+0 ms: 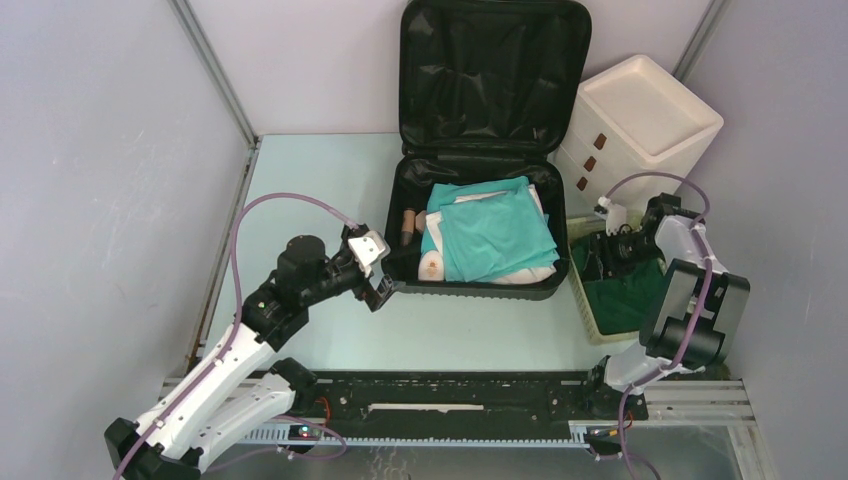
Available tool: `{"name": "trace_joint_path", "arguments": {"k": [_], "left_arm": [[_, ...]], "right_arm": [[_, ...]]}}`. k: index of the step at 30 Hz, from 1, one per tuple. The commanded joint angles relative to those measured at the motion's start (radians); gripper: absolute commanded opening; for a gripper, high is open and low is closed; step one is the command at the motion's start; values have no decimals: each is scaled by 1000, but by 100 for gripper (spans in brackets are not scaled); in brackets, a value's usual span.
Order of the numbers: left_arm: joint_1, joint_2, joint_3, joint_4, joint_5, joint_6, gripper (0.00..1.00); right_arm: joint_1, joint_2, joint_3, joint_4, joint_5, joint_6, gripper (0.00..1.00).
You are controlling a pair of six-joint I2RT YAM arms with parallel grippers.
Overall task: Open, take out, and arrange the luggage
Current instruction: Adjust the clothes in the bin, then pick up the clothes from the opened luggage.
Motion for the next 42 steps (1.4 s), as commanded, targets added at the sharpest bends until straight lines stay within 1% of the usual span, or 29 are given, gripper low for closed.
{"name": "trace_joint_path", "arguments": {"k": [1, 2, 4, 7, 10, 12, 15, 16, 17, 19, 22, 25, 28, 31, 34, 36, 37, 40, 42], "left_arm": [[4, -5, -17, 30, 7, 19, 100], [4, -5, -18, 30, 8, 19, 100], [5, -3, -17, 31, 9, 19, 100], [5, 1, -16, 31, 15, 18, 100], [4, 1, -17, 36, 29, 14, 100], [5, 0, -17, 45, 44, 5, 100], [10, 4, -23, 80, 99, -23, 100], [13, 10, -26, 97, 113, -46, 100], [14, 18, -26, 117, 120, -75, 100], [16, 42, -20, 162, 106, -162, 100], [18, 109, 11, 242, 85, -370, 100], [17, 214, 48, 365, 95, -613, 100], [17, 336, 78, 469, 89, -862, 95], [17, 452, 104, 538, 7, -1030, 90], [11, 563, 159, 533, -84, -1097, 85], [-4, 622, 219, 478, -172, -1092, 85], [-14, 653, 252, 444, -226, -1084, 82], [-51, 747, 357, 325, -398, -1079, 75], [-67, 815, 437, 212, -465, -1092, 67]], "right_arm": [[4, -30, 22, -35, -22, -12, 67], [1, -51, 31, -37, -24, -12, 71], [-12, -92, 64, -53, -25, -12, 74], [-31, -146, 141, -99, -34, -16, 74], [-37, -219, 189, -127, -76, -36, 74], [-32, -276, 199, -129, -145, -52, 73], [-10, -367, 182, -114, -308, -68, 74], [4, -390, 168, -102, -389, -76, 75], [23, -407, 155, -109, -440, -104, 79], [53, -413, 136, -163, -521, -183, 81], [61, -408, 70, -201, -631, -261, 82], [58, -431, -26, -127, -634, -242, 82], [46, -454, -65, -53, -600, -176, 82], [40, -449, -72, -12, -548, -125, 81], [46, -447, -72, 22, -504, -73, 81], [52, -452, -72, 30, -489, -64, 81], [56, -455, -72, 31, -487, -61, 81], [58, -465, -72, 31, -486, -61, 81], [58, -469, -72, 30, -480, -62, 81]]}}
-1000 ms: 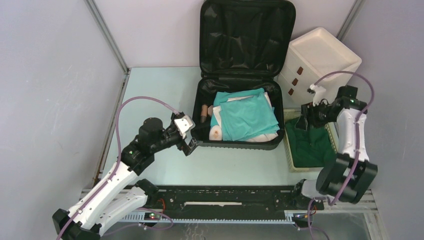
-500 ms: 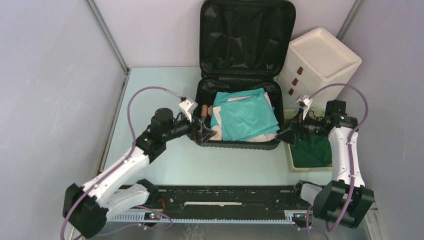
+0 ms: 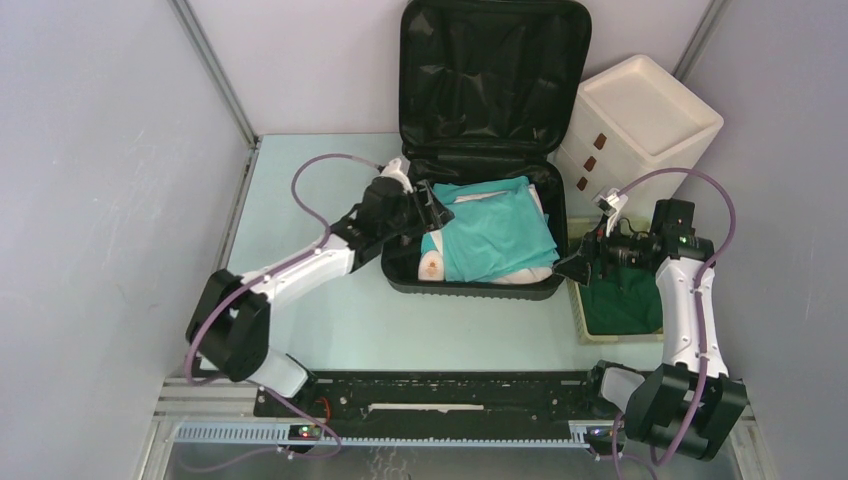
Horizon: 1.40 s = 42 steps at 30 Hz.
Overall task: Open, take out, and arrange the luggage
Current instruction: Pick up the clothes from the opened luggage.
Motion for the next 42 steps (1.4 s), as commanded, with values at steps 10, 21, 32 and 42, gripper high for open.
{"name": "trace_joint_path", "arguments": {"k": [10, 21, 32, 42], "left_arm": [[-63, 307, 359, -323, -300, -84, 64], [-68, 384, 373, -285, -235, -87, 44], [-79, 408, 364, -278, -191, -114, 45], [-80, 427, 375, -293, -187, -111, 31]], "right_arm": [[19, -28, 3, 41, 36, 26, 81], [36, -18, -4, 49, 65, 28, 81], [43, -18, -4, 50, 69, 28, 81], [43, -18, -4, 48, 70, 26, 81]]}}
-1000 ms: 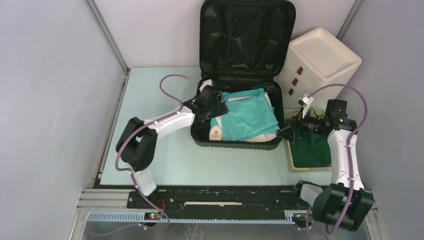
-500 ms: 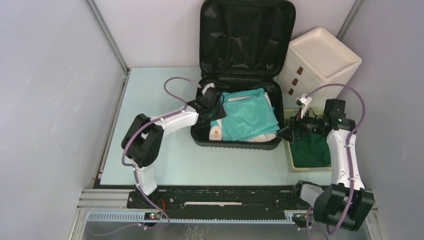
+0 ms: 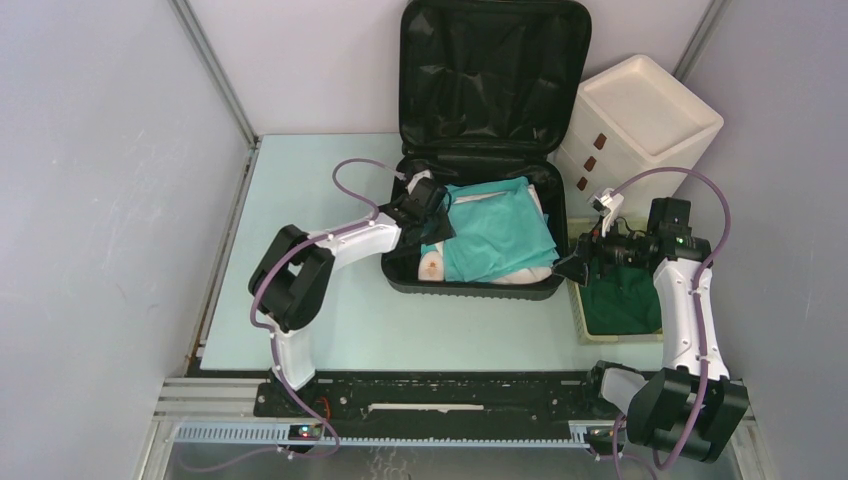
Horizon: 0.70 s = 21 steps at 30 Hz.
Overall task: Open, take out, and arrange the luggage
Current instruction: Pick up the clothes from the opened luggage.
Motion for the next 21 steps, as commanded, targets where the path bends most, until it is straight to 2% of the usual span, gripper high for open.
{"name": "trace_joint_path", "arguments": {"k": [1, 6, 8, 21], "left_arm": [[-6, 0, 49, 0, 19, -1, 25], [-7, -57, 40, 38, 57, 40, 6], [-6, -83, 36, 46, 68, 71, 1], [-6, -178, -10, 81, 165, 229, 0]], "right_arm": [[5, -3, -3, 20, -4, 6, 81], [4, -5, -3, 21, -5, 4, 81], [5, -5, -3, 20, -7, 4, 81], [3, -6, -3, 14, -24, -1, 82]]}}
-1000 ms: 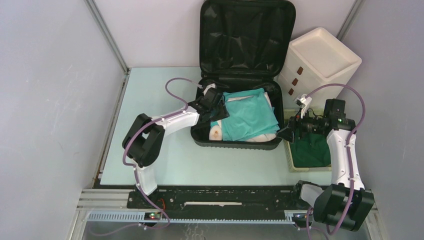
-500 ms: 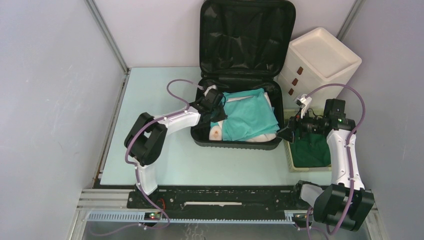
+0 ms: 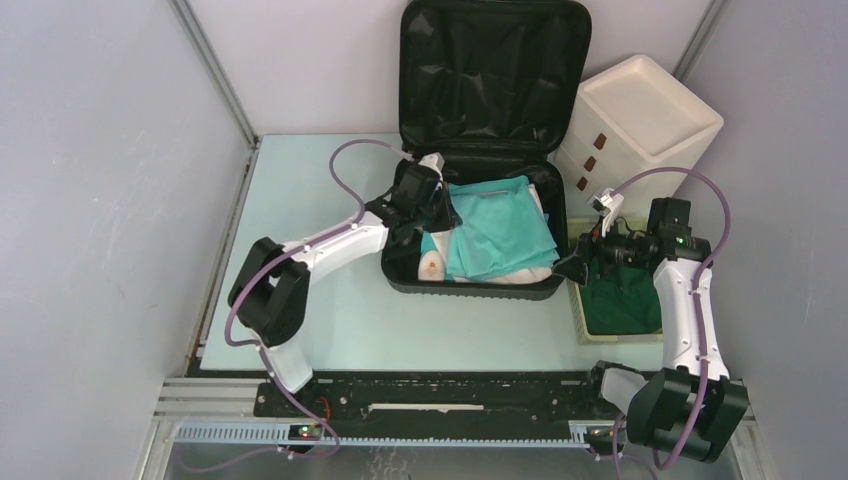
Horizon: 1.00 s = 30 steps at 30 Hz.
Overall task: Open, take out, and arrange the luggage
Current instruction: Pick up the clothes from the opened luggage.
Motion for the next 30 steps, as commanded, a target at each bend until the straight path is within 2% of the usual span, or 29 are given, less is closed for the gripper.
{"name": "trace_joint_path", "arguments": {"k": [1, 6, 20, 25, 30], "left_arm": [[-5, -54, -8, 17, 28, 69, 0], [-3, -79, 4, 1, 32, 79, 0], [35, -90, 96, 13, 297, 66, 0], [36, -94, 98, 19, 342, 105, 0], [35, -91, 127, 24, 365, 67, 0]], "right_arm": [[3, -7, -3, 14, -28, -3, 82], [8, -12, -3, 5, -50, -16, 82], [11, -35, -3, -2, -117, -31, 82], [10, -53, -3, -11, -172, -48, 83], [10, -51, -3, -19, -209, -59, 83]]}}
